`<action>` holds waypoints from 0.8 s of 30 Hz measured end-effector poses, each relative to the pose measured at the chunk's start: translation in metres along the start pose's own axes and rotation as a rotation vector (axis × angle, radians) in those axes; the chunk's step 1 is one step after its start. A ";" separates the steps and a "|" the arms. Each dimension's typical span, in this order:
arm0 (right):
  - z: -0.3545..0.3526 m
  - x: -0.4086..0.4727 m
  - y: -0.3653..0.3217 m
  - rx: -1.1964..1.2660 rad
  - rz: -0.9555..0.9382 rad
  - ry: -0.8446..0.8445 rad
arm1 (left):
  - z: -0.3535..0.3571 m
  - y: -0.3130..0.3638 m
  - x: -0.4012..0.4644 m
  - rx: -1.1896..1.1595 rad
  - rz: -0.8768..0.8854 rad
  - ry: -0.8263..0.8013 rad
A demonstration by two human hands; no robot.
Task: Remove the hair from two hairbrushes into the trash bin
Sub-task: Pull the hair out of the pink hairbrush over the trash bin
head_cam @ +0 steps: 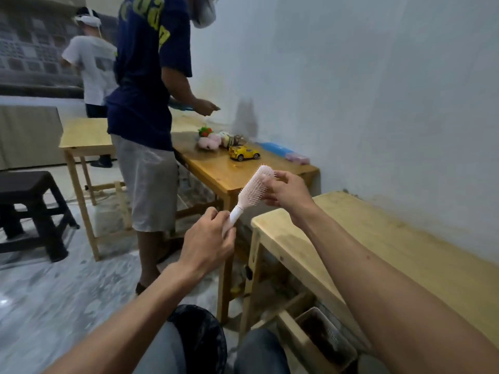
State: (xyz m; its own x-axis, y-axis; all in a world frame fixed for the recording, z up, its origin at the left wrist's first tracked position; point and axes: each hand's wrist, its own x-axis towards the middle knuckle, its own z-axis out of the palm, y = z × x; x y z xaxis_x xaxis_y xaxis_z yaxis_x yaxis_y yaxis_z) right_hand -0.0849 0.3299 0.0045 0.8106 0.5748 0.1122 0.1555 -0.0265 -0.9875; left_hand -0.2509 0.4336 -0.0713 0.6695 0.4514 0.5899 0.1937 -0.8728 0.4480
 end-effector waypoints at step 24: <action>-0.325 0.015 0.095 -0.133 0.373 0.720 | 0.237 0.228 0.077 -0.130 0.450 -0.521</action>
State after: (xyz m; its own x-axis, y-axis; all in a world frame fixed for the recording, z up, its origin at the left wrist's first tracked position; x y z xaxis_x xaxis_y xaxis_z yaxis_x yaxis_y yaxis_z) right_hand 0.1255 0.0707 -0.0514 0.9790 -0.1553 -0.1324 -0.1668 -0.2349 -0.9576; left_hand 0.0149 0.2252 -0.0823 0.9273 -0.1253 0.3528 -0.2490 -0.9100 0.3314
